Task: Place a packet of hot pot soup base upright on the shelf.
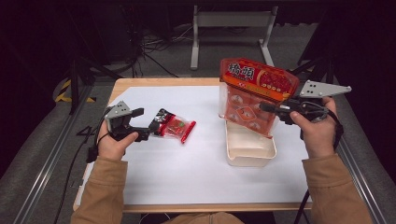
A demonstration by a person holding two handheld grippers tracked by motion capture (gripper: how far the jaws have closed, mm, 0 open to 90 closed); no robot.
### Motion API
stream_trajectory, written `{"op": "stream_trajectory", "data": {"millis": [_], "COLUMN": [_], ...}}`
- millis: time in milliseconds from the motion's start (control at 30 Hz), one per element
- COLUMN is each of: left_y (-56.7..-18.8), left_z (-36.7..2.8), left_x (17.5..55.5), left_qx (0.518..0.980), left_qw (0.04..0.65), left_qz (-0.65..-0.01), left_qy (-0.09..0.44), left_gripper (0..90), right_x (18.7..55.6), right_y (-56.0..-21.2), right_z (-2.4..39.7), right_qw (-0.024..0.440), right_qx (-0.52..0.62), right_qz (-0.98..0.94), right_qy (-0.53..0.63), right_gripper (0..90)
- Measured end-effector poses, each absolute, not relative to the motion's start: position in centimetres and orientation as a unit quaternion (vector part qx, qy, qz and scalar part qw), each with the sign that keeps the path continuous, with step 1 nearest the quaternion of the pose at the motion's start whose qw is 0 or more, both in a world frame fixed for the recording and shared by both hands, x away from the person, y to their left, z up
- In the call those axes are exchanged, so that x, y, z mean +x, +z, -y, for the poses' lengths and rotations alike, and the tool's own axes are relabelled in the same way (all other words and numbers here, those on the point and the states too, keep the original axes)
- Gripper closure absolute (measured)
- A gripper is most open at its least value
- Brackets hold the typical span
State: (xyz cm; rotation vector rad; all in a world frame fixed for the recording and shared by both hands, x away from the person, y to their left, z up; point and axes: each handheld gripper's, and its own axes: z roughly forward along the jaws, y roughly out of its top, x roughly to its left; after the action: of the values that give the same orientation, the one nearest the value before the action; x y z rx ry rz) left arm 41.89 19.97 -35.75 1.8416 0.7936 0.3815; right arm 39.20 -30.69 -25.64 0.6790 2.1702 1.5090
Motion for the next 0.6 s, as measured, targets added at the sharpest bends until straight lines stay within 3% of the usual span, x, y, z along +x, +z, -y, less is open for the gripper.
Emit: {"op": "stream_trajectory", "data": {"millis": [600], "left_y": [-36.3], "left_z": [-20.4], "left_x": [42.2], "left_qx": [0.766], "left_qw": [0.523], "left_qz": [-0.339], "left_qy": [0.159], "left_gripper": [13.2], "right_x": [39.4], "right_y": [-27.7], "right_z": [31.8], "right_qw": [0.205], "right_qx": [0.278], "right_qz": [-0.76], "right_qy": [0.55], "right_gripper": [70.4]}}
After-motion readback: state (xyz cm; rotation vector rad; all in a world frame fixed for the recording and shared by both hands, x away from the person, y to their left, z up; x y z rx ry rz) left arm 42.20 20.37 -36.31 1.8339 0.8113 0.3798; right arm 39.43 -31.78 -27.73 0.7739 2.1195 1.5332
